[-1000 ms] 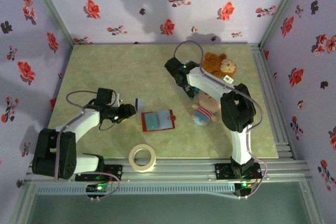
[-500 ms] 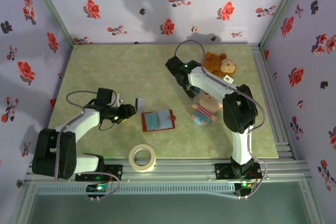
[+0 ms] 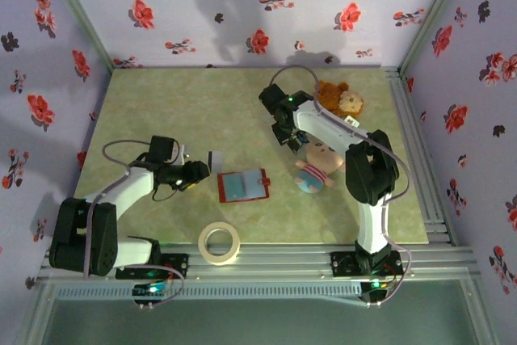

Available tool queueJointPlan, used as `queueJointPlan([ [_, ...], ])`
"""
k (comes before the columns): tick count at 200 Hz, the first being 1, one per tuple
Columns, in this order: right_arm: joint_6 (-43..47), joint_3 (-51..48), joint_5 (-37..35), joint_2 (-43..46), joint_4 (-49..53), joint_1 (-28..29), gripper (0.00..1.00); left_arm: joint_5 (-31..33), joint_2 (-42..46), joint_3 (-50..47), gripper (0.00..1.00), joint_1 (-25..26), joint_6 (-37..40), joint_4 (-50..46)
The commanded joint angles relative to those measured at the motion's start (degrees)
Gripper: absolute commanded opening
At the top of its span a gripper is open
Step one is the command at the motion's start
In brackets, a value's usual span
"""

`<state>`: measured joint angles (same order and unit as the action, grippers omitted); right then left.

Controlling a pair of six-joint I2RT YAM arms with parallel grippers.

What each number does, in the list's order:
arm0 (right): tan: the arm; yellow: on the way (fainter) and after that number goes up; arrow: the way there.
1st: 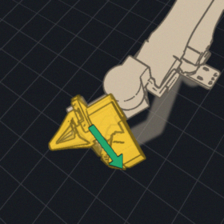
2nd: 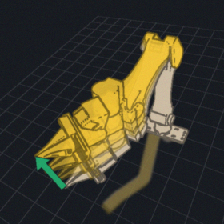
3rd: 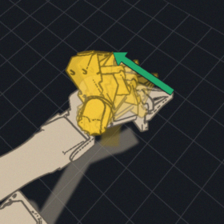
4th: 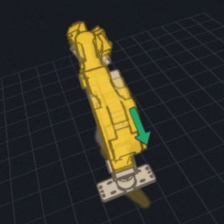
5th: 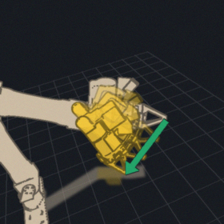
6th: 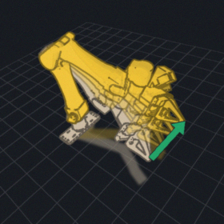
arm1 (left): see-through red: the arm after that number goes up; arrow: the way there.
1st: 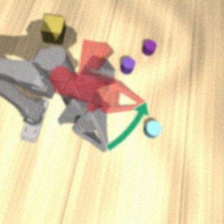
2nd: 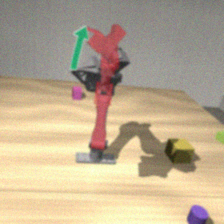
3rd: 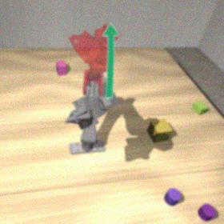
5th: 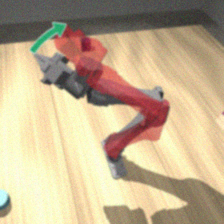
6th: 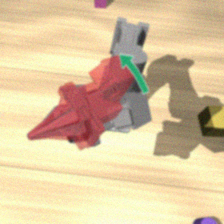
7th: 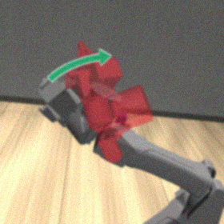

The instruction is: Put the credit cards into the card holder

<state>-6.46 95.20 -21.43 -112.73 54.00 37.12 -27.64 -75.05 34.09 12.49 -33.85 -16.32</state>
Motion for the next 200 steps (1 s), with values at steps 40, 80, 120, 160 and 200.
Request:
queueJointPlan([
  [40, 2.66, -0.79, -14.16, -3.86, 1.24, 1.90, 0.73, -0.66, -0.10, -0.19, 0.54, 0.60, 1.33, -0.03],
  [80, 2.53, -1.20, -20.84, -4.87, 0.56, 2.50, 0.73, -0.58, -0.02, -0.09, 0.54, 0.60, 1.43, -0.27],
  [120, 1.71, -1.50, -24.67, -4.22, -0.07, 2.94, 0.68, -0.67, -0.50, 0.51, 0.54, 0.67, 1.77, -0.69],
  [160, 1.10, -2.07, -25.23, -3.25, -0.76, 3.04, 0.50, -0.71, -0.89, 0.74, 0.54, 0.69, 1.87, -0.69],
  [200, 0.57, -1.86, -25.46, -3.77, -0.39, 3.04, 0.24, -0.77, -0.98, 0.90, 0.54, 0.76, 1.85, -0.69],
])
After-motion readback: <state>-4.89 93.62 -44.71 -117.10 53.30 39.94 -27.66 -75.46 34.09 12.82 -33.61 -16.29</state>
